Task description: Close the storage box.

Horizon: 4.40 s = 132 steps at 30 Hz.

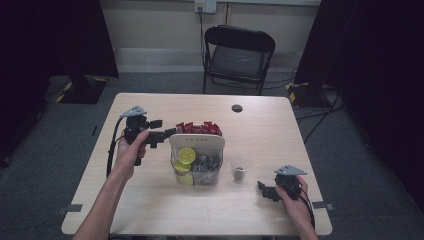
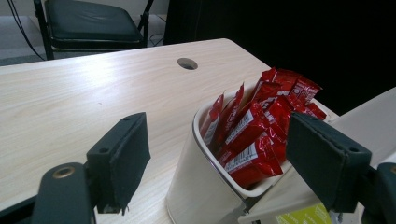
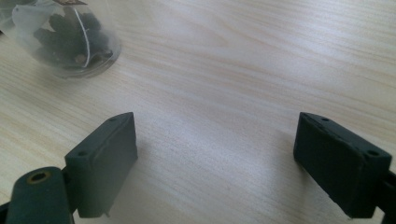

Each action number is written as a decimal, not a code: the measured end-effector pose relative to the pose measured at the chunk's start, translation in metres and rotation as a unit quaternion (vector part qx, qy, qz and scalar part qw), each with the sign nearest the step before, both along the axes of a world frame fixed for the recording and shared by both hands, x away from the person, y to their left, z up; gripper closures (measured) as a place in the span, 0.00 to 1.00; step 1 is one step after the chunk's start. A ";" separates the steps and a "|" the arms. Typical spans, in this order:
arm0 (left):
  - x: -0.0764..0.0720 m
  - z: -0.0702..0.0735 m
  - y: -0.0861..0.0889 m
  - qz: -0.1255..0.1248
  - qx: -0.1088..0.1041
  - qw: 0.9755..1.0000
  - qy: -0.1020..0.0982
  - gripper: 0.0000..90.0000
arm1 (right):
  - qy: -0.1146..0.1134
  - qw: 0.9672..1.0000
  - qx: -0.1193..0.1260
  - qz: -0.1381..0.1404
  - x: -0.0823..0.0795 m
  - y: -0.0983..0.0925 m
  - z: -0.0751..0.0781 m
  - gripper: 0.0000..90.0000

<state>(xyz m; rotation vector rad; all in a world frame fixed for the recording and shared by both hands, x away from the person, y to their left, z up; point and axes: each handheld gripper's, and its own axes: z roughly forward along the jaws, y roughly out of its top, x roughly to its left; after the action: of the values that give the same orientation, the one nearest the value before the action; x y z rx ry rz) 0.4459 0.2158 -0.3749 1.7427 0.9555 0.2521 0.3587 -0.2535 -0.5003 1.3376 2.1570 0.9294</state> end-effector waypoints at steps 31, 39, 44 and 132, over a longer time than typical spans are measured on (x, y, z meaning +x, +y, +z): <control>-0.009 -0.003 -0.004 -0.019 0.006 1.000 0.009 0.23 | 0.001 1.000 0.002 0.001 0.000 0.000 0.000 0.14; -0.011 -0.005 -0.005 -0.020 0.012 1.000 0.011 0.23 | 0.001 1.000 0.002 0.001 0.000 0.000 0.000 0.14; -0.011 -0.007 -0.005 -0.022 0.015 1.000 0.015 0.22 | 0.001 1.000 0.002 0.001 0.000 0.000 0.000 0.14; -0.068 -0.109 0.056 0.032 0.185 0.978 0.095 0.19 | 0.000 1.000 0.001 0.001 0.000 0.000 0.000 0.14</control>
<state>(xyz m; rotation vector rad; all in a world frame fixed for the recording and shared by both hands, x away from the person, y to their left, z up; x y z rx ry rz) 0.3782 0.2721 -0.4839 2.1070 1.1592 0.3263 0.3589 -0.2536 -0.5003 1.3370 2.1594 0.9330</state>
